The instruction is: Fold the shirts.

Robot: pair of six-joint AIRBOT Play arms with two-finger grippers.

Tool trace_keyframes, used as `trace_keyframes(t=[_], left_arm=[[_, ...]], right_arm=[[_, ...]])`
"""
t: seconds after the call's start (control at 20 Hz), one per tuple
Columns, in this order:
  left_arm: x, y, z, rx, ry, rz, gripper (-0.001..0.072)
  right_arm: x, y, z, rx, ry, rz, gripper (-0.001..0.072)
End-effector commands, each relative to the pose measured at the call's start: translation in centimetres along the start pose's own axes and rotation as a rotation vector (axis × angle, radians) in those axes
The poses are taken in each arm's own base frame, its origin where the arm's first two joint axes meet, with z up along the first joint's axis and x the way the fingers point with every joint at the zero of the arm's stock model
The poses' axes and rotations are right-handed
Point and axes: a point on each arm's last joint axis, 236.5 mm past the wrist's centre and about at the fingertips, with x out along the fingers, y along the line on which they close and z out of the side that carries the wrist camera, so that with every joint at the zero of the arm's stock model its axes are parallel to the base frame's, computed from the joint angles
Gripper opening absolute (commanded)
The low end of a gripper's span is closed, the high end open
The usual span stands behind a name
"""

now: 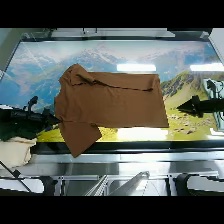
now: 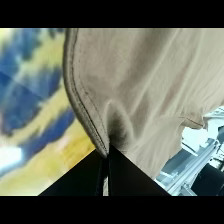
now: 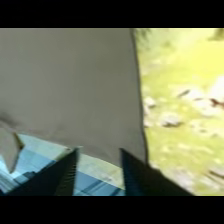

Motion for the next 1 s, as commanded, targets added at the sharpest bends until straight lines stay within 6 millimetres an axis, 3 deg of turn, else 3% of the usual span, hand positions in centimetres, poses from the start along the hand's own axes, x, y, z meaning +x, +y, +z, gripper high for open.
trace_keyframes(t=[0.0, 0.15, 0.35, 0.55, 0.7, 0.95], left_arm=[[-0.7, 0.4, 0.1, -0.015, -0.014, -0.009, 0.0018], [-1.7, 0.8, -0.2, -0.045, -0.019, -0.034, 0.0018], [-2.0, 0.8, -0.5, -0.052, -0.012, -0.047, 0.0018], [-2.0, 0.7, -0.5, -0.052, -0.010, -0.049, 0.0018], [-2.0, 0.6, -0.6, -0.052, -0.005, -0.052, 0.0018], [-2.0, 0.6, -0.6, -0.051, -0.005, -0.052, 0.0018]], right_arm=[[0.2, -2.7, -1.6, 0.046, 0.065, -0.102, 0.0363], [1.8, -4.0, -2.0, 0.076, 0.077, -0.112, 0.0363], [5.7, -5.0, -4.0, 0.090, 0.157, -0.116, 0.0362], [8.7, -3.5, -4.1, 0.052, 0.181, -0.104, 0.0362], [9.5, -1.9, -4.2, 0.016, 0.190, -0.062, 0.0362], [8.7, -1.7, -4.9, 0.004, 0.221, -0.029, 0.0362]])
